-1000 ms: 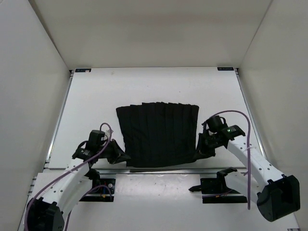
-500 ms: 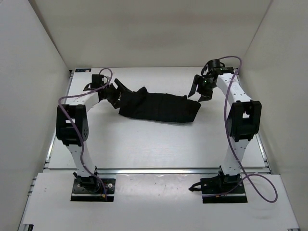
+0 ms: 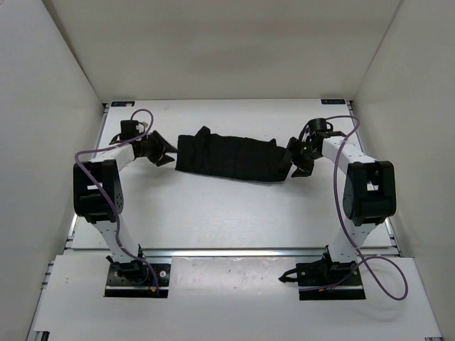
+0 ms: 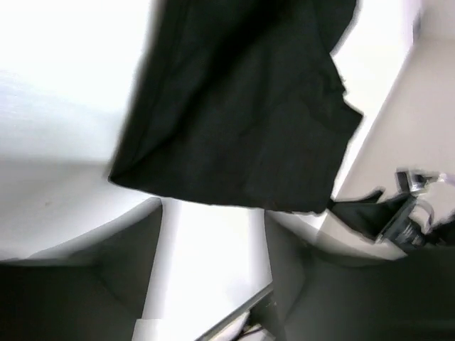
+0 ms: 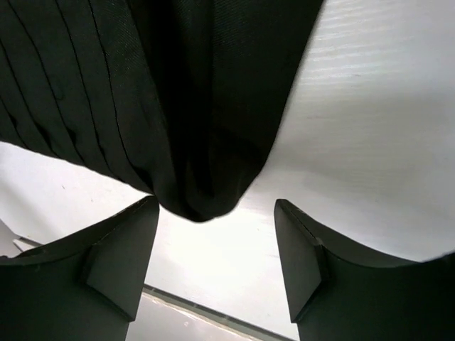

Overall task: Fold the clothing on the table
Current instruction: Fold the skirt

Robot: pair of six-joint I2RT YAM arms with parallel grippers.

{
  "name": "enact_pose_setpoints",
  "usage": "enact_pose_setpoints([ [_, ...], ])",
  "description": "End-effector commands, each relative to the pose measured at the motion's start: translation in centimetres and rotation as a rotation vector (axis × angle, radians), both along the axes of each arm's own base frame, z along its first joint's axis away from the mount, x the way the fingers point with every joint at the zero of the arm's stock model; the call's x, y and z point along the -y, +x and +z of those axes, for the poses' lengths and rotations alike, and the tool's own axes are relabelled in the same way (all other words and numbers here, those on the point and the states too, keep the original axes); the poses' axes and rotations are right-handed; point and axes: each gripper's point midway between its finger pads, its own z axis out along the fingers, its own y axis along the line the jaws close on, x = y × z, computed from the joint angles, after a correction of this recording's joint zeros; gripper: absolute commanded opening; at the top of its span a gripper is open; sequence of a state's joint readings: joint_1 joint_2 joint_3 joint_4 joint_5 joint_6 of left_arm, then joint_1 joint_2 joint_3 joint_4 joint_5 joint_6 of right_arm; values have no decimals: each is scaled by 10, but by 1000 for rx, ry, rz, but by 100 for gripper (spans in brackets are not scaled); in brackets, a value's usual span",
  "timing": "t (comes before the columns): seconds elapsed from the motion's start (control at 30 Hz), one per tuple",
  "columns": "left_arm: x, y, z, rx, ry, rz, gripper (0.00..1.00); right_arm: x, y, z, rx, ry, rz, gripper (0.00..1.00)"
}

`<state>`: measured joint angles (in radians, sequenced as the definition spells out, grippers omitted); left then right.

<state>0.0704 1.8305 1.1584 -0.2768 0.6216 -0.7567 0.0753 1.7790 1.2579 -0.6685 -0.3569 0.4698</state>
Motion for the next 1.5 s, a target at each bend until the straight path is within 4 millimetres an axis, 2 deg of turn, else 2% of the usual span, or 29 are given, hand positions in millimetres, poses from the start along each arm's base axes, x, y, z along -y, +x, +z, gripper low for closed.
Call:
enact_pose_setpoints([
  [0.0,-10,-2,-1,31,169,-21,32,-16,14,7,79,72,-33,63],
  [0.03,-11,-5,-4,12,188,-16,28,-19,15,7,90,86,-44,63],
  [0.07,-11,-7,-13,-19,208,-18,37,-20,13,4,86,89,-52,63],
  [0.1,-15,-5,-16,-27,245,-8,57,-22,16,4,91,97,-65,64],
  [0.2,-16,-5,-33,-63,273,-17,63,-32,15,-8,52,127,-83,65],
  [0.23,-1,-9,-36,-70,263,-40,69,-37,15,-12,48,129,-78,65],
  [0.33,5,-9,-53,-103,282,-41,76,-39,15,-18,44,121,-100,66],
  [0.4,10,-8,-68,-139,288,-59,72,-35,15,-26,41,137,-119,65],
  [0.43,17,-7,-68,-131,282,-83,62,-31,12,-32,20,141,-135,52],
  [0.47,20,-10,-76,-154,275,-91,54,-30,9,-33,21,146,-131,24],
  [0.5,22,-9,-79,-155,279,-95,37,-26,6,-37,12,138,-131,5],
  [0.53,24,-11,-82,-162,276,-105,15,-21,4,-39,9,131,-133,0],
  [0.57,29,-15,-84,-161,285,-117,0,-12,1,-41,5,119,-134,0],
  [0.67,43,-36,-81,-162,268,-193,0,11,-15,-45,-32,80,-113,0],
  [0.73,48,-73,-80,-179,275,-242,0,37,-34,-50,-105,15,-112,0],
  [0.77,52,-98,-90,-216,279,-259,0,53,-38,-50,-106,-34,-108,0],
  [0.8,59,-101,-76,-166,258,-255,0,60,-51,-50,-146,-66,-82,0],
  [0.83,66,-118,-72,-144,244,-267,0,76,-51,-48,-149,-108,-105,0],
  [0.87,73,-140,-80,-180,233,-276,0,92,-60,-46,-175,-160,-115,1],
  [0.9,83,-141,-70,-140,213,-269,0,98,-65,-41,-179,-187,-103,0],
  [0.97,92,-155,-72,-134,188,-255,0,111,-65,-27,-156,-269,-119,0],
  [1.03,101,-153,-71,-109,181,-250,0,103,-52,6,-73,-310,-83,0],
  [1.13,113,-153,-73,-130,164,-254,0,51,-30,49,55,-334,32,0],
  [1.2,120,-153,-70,-128,151,-249,0,-16,-24,71,154,-289,163,0],
  [1.23,121,-149,-66,-122,130,-222,0,-38,-16,80,202,-263,187,0],
  [1.3,128,-147,-59,-96,112,-209,0,-106,-22,86,282,-213,310,0],
  [1.33,130,-147,-56,-92,107,-209,0,-127,-17,86,316,-180,330,0],
  [1.4,127,-142,-54,-84,108,-198,2,-179,-30,77,338,-115,436,0],
  [1.47,126,-145,-54,-94,125,-220,3,-211,-30,59,346,-94,511,0],
])
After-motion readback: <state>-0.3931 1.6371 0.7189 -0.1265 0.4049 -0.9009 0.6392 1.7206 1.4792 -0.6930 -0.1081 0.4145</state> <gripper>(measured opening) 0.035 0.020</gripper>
